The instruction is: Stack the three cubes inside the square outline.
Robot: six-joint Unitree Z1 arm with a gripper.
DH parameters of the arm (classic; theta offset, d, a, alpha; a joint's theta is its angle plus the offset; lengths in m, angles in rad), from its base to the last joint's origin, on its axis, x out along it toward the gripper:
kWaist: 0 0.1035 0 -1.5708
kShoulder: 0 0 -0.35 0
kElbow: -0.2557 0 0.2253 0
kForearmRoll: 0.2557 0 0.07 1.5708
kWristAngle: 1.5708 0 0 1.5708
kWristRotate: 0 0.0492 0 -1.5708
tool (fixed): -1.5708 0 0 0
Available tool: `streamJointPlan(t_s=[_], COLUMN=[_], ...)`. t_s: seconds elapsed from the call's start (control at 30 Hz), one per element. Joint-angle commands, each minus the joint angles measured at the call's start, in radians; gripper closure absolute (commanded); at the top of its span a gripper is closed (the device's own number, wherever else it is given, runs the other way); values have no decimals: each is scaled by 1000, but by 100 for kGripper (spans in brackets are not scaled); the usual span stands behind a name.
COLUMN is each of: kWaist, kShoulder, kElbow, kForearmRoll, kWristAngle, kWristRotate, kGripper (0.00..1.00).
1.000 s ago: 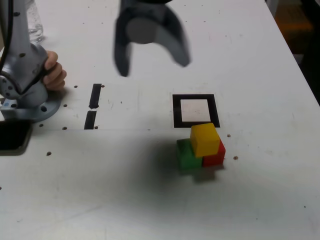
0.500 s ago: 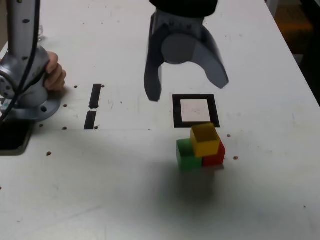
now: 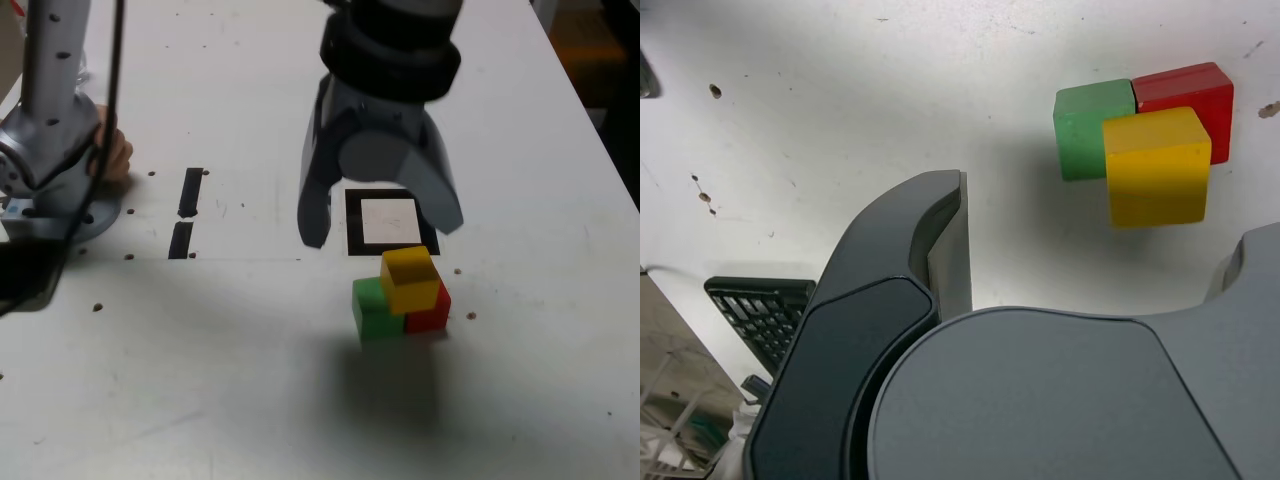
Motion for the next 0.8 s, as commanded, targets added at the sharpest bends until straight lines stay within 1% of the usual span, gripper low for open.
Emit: streamJointPlan(t_s=[0.0, 0.23, 0.77], kWaist=[-3, -3, 4], kShoulder=[12, 64, 131], kElbow=[-7, -23, -53], kForearmRoll=[12, 9, 10], kWristAngle=[-1, 8, 24], kWristRotate=[3, 18, 37], kGripper=[7, 7, 8])
